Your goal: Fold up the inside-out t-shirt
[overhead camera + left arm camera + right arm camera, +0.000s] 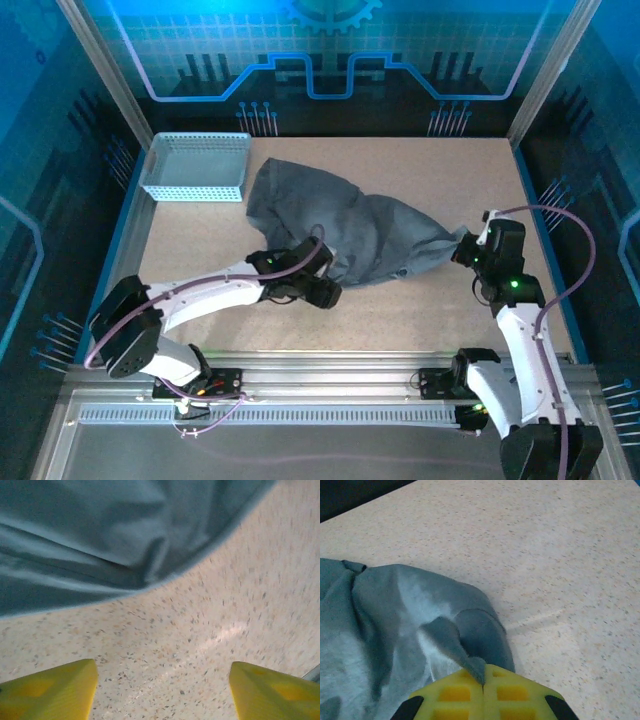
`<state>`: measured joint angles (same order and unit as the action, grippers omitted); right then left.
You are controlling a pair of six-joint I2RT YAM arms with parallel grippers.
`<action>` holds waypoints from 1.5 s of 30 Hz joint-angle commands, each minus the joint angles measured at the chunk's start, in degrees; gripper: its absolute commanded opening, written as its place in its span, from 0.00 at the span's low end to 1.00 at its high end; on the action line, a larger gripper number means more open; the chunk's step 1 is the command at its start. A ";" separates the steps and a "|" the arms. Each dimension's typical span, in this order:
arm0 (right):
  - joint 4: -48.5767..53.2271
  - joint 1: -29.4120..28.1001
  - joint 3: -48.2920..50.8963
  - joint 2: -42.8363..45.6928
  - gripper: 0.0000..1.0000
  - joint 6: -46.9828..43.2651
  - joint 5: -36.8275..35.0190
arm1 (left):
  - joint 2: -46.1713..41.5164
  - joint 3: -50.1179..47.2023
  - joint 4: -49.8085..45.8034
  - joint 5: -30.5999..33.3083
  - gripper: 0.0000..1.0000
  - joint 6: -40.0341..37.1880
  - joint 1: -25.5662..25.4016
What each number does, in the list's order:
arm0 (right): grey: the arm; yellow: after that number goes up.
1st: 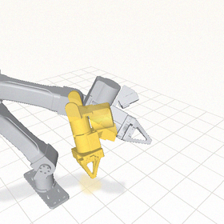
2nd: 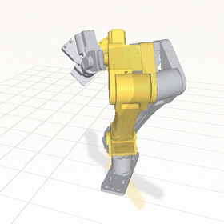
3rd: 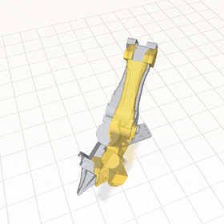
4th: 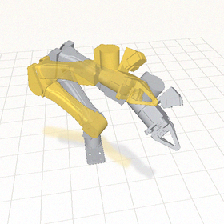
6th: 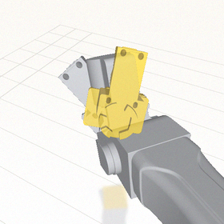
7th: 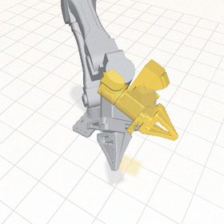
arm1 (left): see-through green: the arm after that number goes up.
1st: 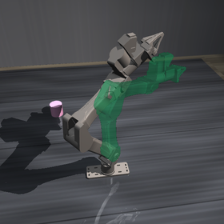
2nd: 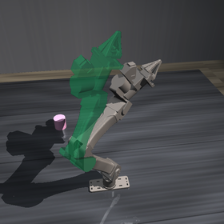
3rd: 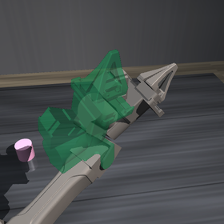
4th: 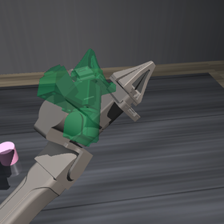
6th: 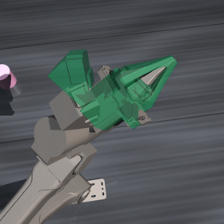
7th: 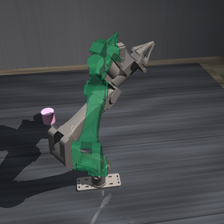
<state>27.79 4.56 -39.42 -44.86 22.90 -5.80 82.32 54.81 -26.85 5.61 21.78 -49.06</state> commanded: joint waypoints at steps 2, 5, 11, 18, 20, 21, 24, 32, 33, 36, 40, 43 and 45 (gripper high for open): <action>-1.15 3.01 -0.30 2.66 0.00 1.75 0.97 | -2.65 3.43 -2.28 1.18 0.74 6.63 10.93; -0.95 3.88 -0.88 2.83 0.00 1.74 0.85 | 2.18 6.41 -6.64 4.36 0.73 7.11 17.36; -0.21 5.93 -1.80 2.59 0.00 1.02 1.25 | 11.26 10.92 -9.62 9.30 0.66 4.18 21.83; -1.51 7.55 -0.58 2.16 0.00 1.61 3.85 | 20.01 16.18 -11.80 10.75 0.57 1.23 21.99; -1.94 7.70 -0.26 2.07 0.00 1.64 4.34 | 21.69 17.42 -11.65 12.69 0.55 0.75 22.02; -2.12 7.81 -0.23 1.91 0.00 1.58 4.48 | 22.69 17.97 -11.30 13.32 0.54 0.09 22.13; -2.13 8.06 -0.34 1.61 0.00 1.37 4.99 | 26.51 21.16 -12.52 15.36 0.49 -1.25 22.26; -1.95 8.78 -0.40 1.71 0.00 1.32 5.53 | 31.21 24.38 -13.53 14.67 0.30 -1.75 22.96; -2.02 8.80 -0.40 1.72 0.00 1.28 5.54 | 31.32 24.50 -13.59 14.40 0.26 -1.69 23.00; -2.13 8.96 -0.37 1.45 0.00 1.32 5.17 | 31.10 24.14 -13.84 14.35 0.15 -1.39 23.05; -1.39 9.32 -0.90 1.17 0.00 1.38 4.96 | 29.68 23.25 -13.61 11.20 0.00 -1.49 23.57; -0.94 9.37 -1.50 1.06 0.00 1.35 5.34 | 26.22 21.03 -12.31 6.91 0.00 -1.63 23.65; -0.38 9.34 -2.10 1.00 0.00 1.31 5.45 | 21.98 17.72 -10.11 3.79 0.00 -0.96 23.83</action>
<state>27.03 12.84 -39.44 -43.81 23.81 -0.99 110.96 75.42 -37.60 15.35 20.62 -25.87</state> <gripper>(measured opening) 0.063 0.054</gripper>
